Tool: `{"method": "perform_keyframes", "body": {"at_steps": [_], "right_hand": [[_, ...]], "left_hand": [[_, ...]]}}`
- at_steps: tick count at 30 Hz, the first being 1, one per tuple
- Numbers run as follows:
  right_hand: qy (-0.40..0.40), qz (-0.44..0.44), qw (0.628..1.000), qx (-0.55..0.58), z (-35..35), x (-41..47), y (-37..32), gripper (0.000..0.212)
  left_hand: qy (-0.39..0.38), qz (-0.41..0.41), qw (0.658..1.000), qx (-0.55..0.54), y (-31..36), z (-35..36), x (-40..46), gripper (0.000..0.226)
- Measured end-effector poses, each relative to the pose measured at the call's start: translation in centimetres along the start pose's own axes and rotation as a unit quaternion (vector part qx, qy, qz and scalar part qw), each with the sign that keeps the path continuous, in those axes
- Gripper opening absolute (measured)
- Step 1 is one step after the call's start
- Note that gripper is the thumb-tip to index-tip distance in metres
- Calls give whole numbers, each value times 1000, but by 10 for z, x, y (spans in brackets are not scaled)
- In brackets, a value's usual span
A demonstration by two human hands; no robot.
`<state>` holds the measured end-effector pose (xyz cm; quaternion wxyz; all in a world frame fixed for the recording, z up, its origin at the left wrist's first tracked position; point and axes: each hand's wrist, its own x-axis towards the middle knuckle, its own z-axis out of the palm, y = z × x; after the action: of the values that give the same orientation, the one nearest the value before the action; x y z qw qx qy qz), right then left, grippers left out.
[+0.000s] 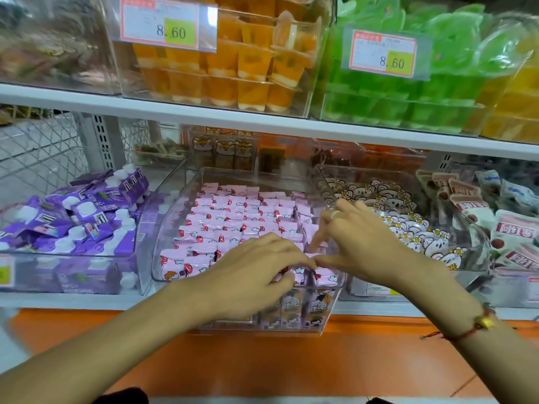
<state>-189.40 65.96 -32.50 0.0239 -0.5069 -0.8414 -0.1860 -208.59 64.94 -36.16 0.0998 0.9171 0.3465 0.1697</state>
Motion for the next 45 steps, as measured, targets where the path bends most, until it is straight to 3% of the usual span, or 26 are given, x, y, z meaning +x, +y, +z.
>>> {"method": "perform_keyframes", "body": {"at_steps": [6,8,10,13,16,18,20,24,26,28,30,34,37,40,45], "right_hand": [[44,16,999,-20,14,-5,-5,34],[86,28,996,-6,15,-9,-4,31],[167,71,980,78,9,-12,-1,22],[298,188,905,237,0,-17,6,11],[372,269,813,358,-6,-22,8,12],[340,304,757,469,-7,-23,4,16],[291,316,716,550,-8,-23,-4,17],[247,295,702,600,-11,-20,-17,18],[237,291,673,637,-13,-19,-18,18],[226,285,622,694,-15,-20,-16,19],[212,273,586,733,-16,-20,-13,23],[166,229,627,726,-12,-19,-12,30],[141,186,654,720,-6,-19,-16,37],[158,163,655,721,-7,-20,-17,31],[206,203,641,711,-6,-24,-11,46]], "left_hand": [[6,7,1000,12,-2,2,-2,37],[6,5,1000,5,-3,1,-3,34],[2,1,1000,-1,-4,1,-3,34],[8,-9,1000,-23,0,1,-3,33],[107,-68,986,-108,5,-2,-1,25],[181,-117,957,-195,10,-6,0,34],[220,-112,943,-221,15,-8,1,48],[246,-43,954,-164,19,-6,2,43],[254,-41,955,-147,17,-7,3,33],[248,-61,942,-218,14,-9,5,26],[220,-110,897,-369,11,-13,8,17],[151,-197,785,-568,11,-16,12,22],[130,-214,783,-570,12,-13,13,31],[125,-217,778,-577,10,-12,16,33],[163,-195,758,-601,10,-16,22,31]]}}
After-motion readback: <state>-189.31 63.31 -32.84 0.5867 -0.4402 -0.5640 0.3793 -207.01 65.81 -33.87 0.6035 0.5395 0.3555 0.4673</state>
